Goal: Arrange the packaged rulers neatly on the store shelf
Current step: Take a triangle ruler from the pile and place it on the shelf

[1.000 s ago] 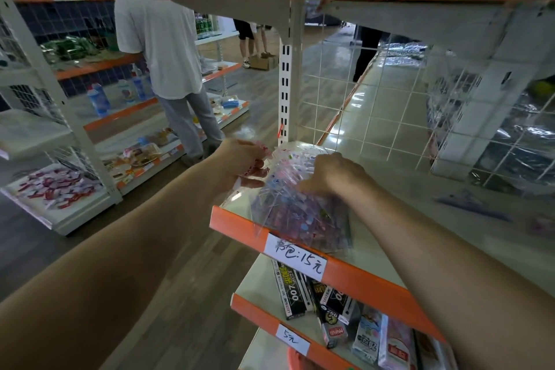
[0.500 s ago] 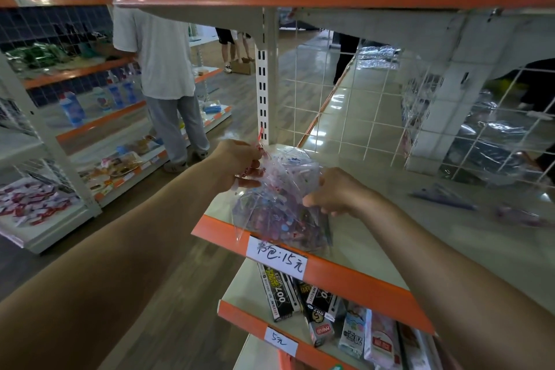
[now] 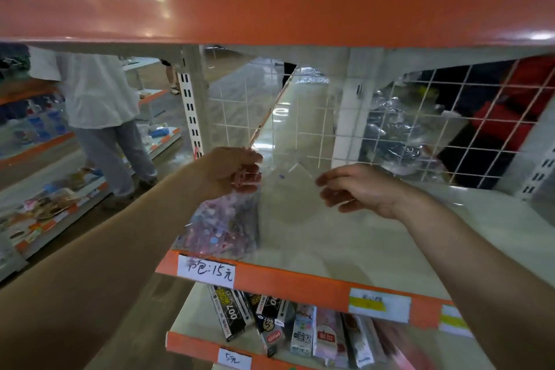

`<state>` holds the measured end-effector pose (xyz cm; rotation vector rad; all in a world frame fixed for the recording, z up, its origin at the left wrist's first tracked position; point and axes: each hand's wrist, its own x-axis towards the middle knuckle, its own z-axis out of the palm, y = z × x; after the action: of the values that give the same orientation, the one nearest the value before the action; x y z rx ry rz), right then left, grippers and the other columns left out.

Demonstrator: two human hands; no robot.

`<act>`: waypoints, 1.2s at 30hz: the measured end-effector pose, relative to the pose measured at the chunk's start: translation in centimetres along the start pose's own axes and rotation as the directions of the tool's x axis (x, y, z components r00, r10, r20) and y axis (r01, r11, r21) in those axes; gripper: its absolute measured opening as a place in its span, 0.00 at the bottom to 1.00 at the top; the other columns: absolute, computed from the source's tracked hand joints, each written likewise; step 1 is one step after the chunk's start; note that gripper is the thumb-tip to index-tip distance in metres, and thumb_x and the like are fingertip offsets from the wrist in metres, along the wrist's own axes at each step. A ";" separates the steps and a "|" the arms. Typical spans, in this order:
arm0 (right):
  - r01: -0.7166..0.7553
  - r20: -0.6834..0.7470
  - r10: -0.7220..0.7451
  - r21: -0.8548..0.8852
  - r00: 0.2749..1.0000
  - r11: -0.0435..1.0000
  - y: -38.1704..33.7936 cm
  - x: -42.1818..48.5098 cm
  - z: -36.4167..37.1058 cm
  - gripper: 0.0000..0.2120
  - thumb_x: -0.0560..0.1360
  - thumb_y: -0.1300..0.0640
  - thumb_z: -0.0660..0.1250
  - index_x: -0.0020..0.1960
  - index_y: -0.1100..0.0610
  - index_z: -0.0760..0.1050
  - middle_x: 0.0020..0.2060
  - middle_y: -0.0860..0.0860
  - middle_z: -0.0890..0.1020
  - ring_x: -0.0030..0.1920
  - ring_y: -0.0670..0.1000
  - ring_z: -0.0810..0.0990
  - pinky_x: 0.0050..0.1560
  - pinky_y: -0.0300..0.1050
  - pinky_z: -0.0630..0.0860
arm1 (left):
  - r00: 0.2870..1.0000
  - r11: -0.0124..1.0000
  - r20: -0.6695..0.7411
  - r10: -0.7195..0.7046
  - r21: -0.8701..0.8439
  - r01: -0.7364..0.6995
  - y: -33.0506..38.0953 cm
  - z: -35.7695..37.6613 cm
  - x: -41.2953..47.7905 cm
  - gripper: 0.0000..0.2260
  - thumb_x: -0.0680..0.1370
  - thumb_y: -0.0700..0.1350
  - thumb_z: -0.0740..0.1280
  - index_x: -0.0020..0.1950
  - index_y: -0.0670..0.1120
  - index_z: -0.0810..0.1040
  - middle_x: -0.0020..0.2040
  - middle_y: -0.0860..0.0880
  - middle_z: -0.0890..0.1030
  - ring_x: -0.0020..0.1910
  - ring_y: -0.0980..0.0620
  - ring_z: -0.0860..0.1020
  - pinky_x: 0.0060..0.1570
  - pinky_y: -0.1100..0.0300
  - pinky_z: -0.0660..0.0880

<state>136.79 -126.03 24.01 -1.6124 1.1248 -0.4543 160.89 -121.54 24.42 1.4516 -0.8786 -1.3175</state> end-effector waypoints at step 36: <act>-0.069 -0.284 0.086 0.070 0.955 0.995 12.4 -6.0 -19.5 0.06 0.76 0.64 0.66 0.51 0.60 0.79 0.41 0.53 0.84 0.37 0.47 0.81 0.42 0.37 0.78 | 0.995 0.923 0.068 -0.071 0.383 0.040 -2.8 25.2 6.0 0.11 0.75 0.51 0.69 0.42 0.43 0.79 0.22 0.50 0.70 0.21 0.54 0.66 0.28 0.64 0.63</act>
<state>113.71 -131.38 21.30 -1.4760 1.3733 -0.6795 136.78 -130.86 20.82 1.7416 -1.2062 -1.3021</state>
